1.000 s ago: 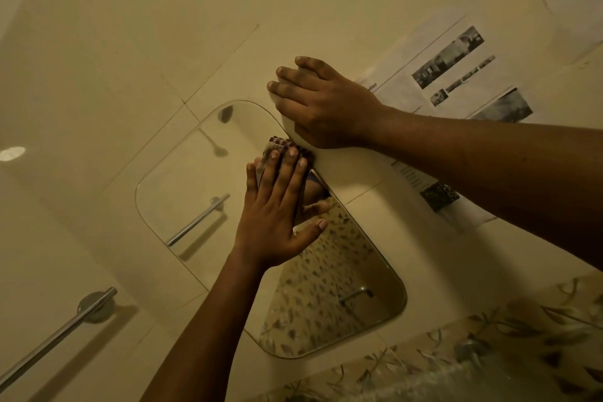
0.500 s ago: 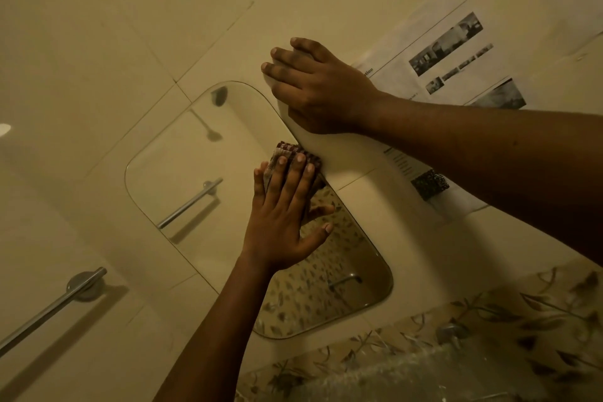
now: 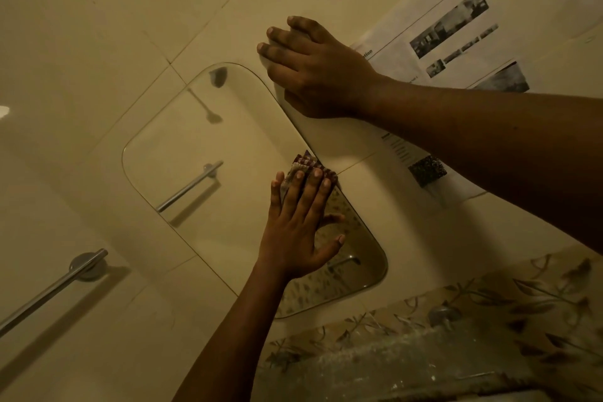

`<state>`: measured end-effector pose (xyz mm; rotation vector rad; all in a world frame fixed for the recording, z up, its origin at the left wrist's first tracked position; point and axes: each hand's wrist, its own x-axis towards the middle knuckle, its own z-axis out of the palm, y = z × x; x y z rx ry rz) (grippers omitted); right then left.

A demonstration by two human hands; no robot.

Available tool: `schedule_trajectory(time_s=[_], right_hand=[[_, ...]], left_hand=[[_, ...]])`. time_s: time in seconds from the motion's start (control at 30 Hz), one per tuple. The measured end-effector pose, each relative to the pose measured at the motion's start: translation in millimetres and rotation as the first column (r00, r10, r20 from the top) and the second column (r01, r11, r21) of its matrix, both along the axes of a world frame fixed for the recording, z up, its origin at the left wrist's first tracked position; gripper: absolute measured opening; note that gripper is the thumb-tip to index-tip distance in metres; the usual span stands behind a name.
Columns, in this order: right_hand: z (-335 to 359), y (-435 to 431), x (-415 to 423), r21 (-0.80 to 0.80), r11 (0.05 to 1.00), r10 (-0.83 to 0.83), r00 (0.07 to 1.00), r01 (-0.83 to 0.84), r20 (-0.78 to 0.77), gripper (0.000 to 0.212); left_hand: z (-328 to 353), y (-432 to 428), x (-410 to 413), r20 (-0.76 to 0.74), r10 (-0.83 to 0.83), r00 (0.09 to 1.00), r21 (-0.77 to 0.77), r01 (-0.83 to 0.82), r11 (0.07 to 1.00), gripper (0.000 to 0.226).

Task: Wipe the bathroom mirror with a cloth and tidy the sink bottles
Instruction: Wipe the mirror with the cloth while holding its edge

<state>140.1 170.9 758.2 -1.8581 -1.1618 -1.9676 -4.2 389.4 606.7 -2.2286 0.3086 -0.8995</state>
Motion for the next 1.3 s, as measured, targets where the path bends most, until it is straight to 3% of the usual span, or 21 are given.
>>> schedule_trajectory(time_s=[0.6, 1.3], right_hand=[[-0.3, 1.1, 0.0, 0.005, 1.000, 0.006, 1.000, -0.006, 0.009, 0.048], [0.0, 1.2, 2.6, -0.009, 0.999, 0.031, 0.999, -0.031, -0.009, 0.048]], left_hand=[[-91.9, 7.6, -5.3, -0.063, -0.009, 0.998, -0.101, 0.002, 0.995, 0.098], [-148.7, 7.9, -13.6, -0.218, 0.093, 0.972, -0.015, -0.099, 0.995, 0.091]])
